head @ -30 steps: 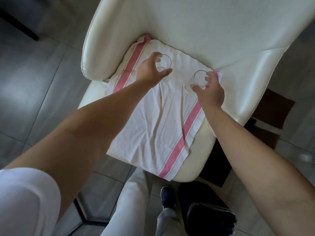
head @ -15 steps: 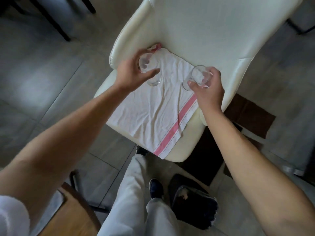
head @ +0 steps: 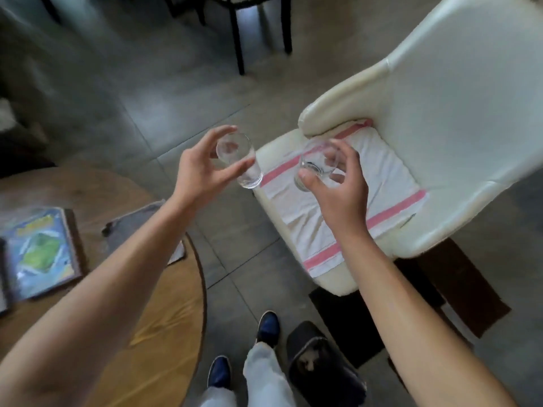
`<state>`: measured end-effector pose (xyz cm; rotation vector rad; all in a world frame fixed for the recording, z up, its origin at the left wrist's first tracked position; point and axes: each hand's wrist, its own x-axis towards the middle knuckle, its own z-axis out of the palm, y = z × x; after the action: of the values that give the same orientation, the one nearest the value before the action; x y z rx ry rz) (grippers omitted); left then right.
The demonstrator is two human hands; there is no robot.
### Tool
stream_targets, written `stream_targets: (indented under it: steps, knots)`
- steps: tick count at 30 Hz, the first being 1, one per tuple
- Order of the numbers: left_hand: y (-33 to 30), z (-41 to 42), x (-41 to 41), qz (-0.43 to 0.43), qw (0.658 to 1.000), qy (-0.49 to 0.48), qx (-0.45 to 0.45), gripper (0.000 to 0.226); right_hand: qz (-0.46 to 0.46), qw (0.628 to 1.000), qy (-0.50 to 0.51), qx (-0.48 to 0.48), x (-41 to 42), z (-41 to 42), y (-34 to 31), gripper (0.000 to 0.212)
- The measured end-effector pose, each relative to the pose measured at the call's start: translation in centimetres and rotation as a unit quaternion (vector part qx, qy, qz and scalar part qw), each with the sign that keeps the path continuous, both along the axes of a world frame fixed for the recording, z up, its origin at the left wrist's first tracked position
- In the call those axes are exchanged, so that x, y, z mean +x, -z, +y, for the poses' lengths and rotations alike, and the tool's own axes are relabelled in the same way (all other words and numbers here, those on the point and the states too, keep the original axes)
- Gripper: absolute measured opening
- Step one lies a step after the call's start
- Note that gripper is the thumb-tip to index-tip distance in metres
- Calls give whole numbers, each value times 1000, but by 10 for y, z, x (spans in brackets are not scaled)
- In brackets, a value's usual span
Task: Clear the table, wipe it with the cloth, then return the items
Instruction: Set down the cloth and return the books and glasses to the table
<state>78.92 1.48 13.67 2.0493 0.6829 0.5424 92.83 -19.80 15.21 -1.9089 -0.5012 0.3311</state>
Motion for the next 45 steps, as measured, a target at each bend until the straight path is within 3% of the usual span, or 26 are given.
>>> stream_targets:
  steps: [9, 17, 22, 28, 36, 41, 45]
  knots:
    - [11, 67, -249, 16, 975, -216, 42, 61, -27, 980, -197, -9, -184, 125, 7, 66]
    - [31, 119, -468, 61, 937, -342, 40, 64, -4, 965, -262, -29, -347, 217, 30, 65]
    - [43, 159, -563, 118, 919, -370, 64, 67, -24, 960, -274, -53, -424, 271, 59, 70]
    - [75, 206, -619, 148, 908, -388, 59, 72, -25, 953, -291, -80, -480, 326, 103, 75]
    - [112, 248, -628, 234, 894, -381, 39, 73, -59, 945, -307, -93, -513, 364, 141, 67]
    - [116, 250, -633, 221, 898, -382, 8, 76, -67, 945, -301, -108, -515, 367, 148, 69]
    - [107, 248, -634, 224, 904, -363, -23, 86, -67, 931, -328, -146, -512, 367, 140, 88]
